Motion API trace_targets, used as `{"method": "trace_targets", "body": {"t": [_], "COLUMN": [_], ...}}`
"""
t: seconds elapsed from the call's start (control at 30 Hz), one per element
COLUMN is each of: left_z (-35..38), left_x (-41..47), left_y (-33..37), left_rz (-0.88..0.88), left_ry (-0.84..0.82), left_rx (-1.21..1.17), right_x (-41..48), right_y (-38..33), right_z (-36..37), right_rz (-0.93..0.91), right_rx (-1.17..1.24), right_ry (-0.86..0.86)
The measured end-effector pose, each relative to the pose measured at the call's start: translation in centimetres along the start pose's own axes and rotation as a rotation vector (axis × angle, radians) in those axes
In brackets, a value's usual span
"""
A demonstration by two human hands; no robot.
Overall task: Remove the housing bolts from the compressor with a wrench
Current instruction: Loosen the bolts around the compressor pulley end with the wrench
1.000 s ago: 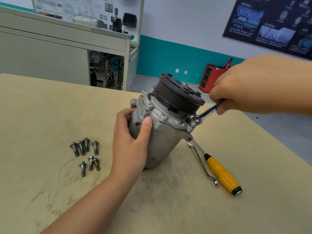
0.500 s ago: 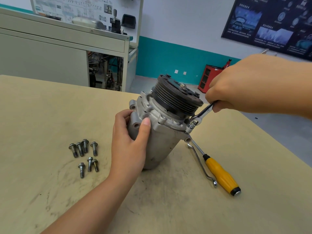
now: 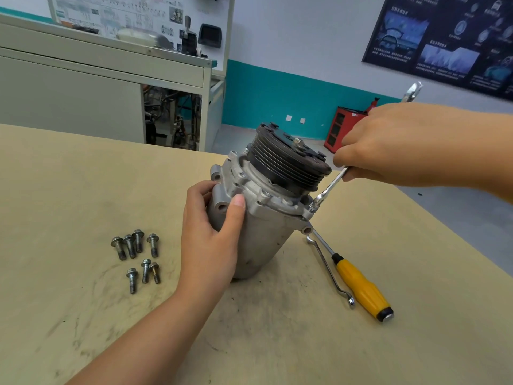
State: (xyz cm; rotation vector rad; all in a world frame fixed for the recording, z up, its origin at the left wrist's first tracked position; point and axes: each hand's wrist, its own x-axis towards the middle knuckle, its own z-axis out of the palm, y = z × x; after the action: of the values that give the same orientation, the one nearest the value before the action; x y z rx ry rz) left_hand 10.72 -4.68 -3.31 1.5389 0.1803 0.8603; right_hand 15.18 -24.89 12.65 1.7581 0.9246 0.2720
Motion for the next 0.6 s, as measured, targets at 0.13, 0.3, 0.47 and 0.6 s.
{"method": "trace_targets", "body": {"t": [0.13, 0.3, 0.47, 0.6], "left_z": [0.0, 0.0, 0.0, 0.0], "left_x": [0.0, 0.0, 0.0, 0.0], "left_y": [-0.1, 0.1, 0.0, 0.1], "left_rz": [0.001, -0.005, -0.007, -0.018], "left_ry": [-0.001, 0.001, 0.003, 0.002], "left_rx": [0.001, -0.015, -0.003, -0.008], "right_x": [4.3, 4.3, 3.6, 3.9], "right_y": [2.5, 2.2, 2.2, 2.5], "right_z": [-2.7, -2.1, -1.9, -1.8], "right_rz": [0.048, 0.075, 0.052, 0.025], "right_rx": [-0.034, -0.082, 0.111, 0.053], "right_ry": [0.166, 0.16, 0.179, 0.228]}}
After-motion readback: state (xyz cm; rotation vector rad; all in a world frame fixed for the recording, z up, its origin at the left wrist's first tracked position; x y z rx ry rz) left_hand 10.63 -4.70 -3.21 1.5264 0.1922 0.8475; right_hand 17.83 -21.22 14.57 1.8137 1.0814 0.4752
